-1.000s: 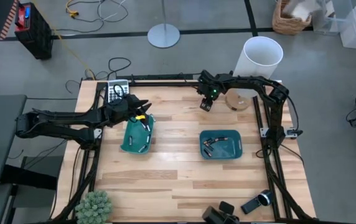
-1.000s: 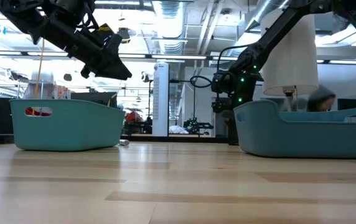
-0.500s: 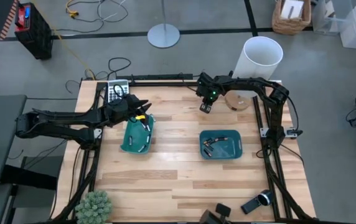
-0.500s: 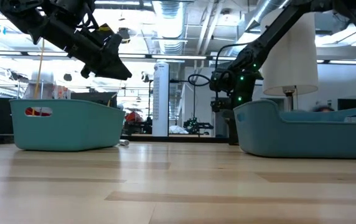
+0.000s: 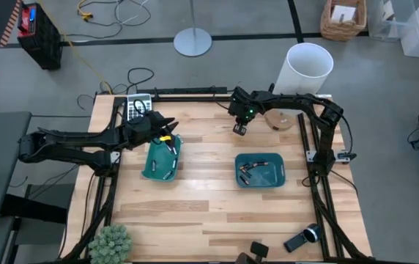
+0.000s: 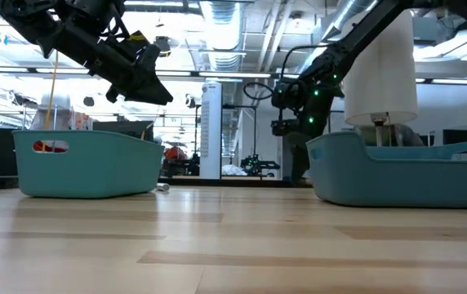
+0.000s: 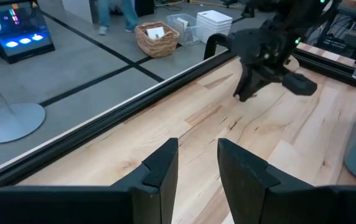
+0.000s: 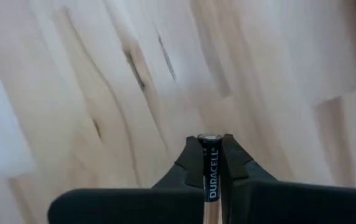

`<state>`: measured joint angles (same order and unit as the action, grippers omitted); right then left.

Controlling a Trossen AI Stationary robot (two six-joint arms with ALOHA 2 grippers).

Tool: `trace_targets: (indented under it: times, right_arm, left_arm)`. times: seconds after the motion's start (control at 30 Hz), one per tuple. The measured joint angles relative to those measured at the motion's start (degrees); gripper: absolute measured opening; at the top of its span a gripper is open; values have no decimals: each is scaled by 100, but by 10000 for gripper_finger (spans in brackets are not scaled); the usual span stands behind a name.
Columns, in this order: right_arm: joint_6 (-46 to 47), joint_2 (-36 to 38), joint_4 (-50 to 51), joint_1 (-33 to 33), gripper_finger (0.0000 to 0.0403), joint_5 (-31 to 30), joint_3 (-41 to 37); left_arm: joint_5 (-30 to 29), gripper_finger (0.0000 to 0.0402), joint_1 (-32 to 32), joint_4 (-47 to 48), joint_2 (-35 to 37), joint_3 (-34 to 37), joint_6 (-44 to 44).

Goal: Sort batteries
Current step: Put the black battery into the dark blue bin

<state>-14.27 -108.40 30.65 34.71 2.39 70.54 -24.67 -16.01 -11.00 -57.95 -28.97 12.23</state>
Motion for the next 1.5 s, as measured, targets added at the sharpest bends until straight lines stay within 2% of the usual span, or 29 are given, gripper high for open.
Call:
trace_targets:
  times: [0.13, 0.3, 0.47, 0.7, 0.9, 1.07, 1.2, 1.27, 1.4, 1.5]
  right_arm:
    - [-63, 244, -142, -131, 10, 17, 0]
    - [-108, 682, -306, -292, 9, 435, 0]
    - [-424, 1267, -442, -490, 9, 1555, 9]
    - [-1392, 1932, -124, -772, 9, 3795, 11]
    - [-2075, 2259, 1135, -1134, 9, 4523, 13]
    - [-2188, 2399, 2156, -1593, 9, 4572, 13]
    - [-1445, 2394, 2467, -1909, 24, 4345, 0]
    - [-984, 2393, 2446, -2073, 43, 3977, -105]
    - [-222, 2391, 2465, -2358, 87, 2843, -361]
    - [51, 2404, 2469, -2455, 124, 2470, -594]
  left_arm:
    - [0, 106, 0, -1, -1, 0, 0]
    - [0, 106, 1, -1, -2, 0, 0]
    - [0, 106, 0, 0, -2, 0, 0]
    - [2, 106, 2, 2, -2, 0, 4]
    - [44, 106, 2, 14, -2, 0, 24]
    - [86, 106, 2, 24, -2, 0, 54]
    - [87, 106, 0, 25, -2, 0, 65]
    - [90, 106, 1, 59, -2, 0, 90]
    - [94, 106, 1, 240, -2, 0, 137]
    - [96, 106, 2, 313, -4, 0, 194]
